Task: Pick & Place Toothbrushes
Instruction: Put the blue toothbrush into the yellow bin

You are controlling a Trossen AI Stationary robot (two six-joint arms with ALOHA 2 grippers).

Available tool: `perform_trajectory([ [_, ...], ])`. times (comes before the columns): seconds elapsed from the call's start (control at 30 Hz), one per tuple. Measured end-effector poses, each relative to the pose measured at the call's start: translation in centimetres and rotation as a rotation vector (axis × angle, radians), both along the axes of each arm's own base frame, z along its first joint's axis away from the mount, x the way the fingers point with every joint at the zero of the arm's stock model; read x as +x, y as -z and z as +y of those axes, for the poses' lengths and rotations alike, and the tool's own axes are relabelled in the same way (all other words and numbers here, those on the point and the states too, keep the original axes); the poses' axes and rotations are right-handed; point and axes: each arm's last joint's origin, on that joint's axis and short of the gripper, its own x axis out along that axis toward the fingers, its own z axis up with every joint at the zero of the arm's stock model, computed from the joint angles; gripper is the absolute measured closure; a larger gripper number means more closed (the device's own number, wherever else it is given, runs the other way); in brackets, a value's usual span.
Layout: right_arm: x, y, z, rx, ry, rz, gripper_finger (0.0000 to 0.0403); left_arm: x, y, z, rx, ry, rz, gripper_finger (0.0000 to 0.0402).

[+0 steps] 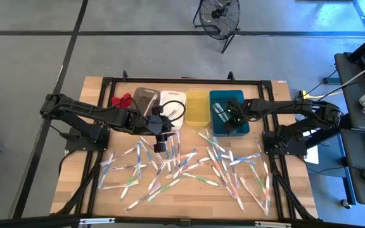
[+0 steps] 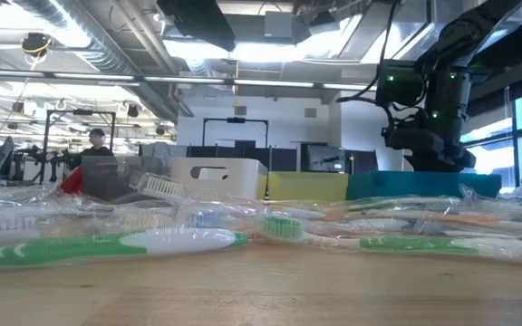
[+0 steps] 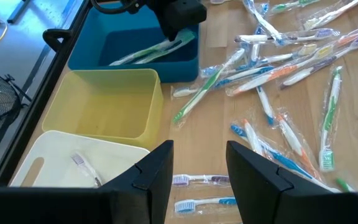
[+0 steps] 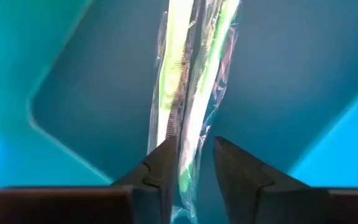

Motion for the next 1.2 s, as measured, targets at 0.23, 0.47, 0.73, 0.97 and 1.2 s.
perform_trajectory([
  [0.23,0.5,-0.7,-0.2,-0.024,-0.079,-0.013,0.0226,0.0,0.0,0.0,-0.004,-0.004,-0.001,0.0258],
  [0.47,2.1,-4.5,-0.6,-0.029,-0.147,-0.037,0.0200,0.0,0.0,0.0,-0.011,-0.010,-0.003,0.0258],
  [0.73,2.7,-9.7,1.0,0.136,-0.277,-0.012,0.0213,0.0,0.0,0.0,-0.018,-0.016,-0.005,0.0258],
  [0.97,2.9,-11.3,4.5,0.356,-0.447,-0.025,0.0228,0.0,0.0,0.0,-0.020,-0.017,-0.005,0.0258],
  [1.2,2.7,-11.2,9.0,0.368,-0.544,0.058,0.0236,-0.1,0.1,-0.2,-0.028,-0.017,-0.001,0.0258],
])
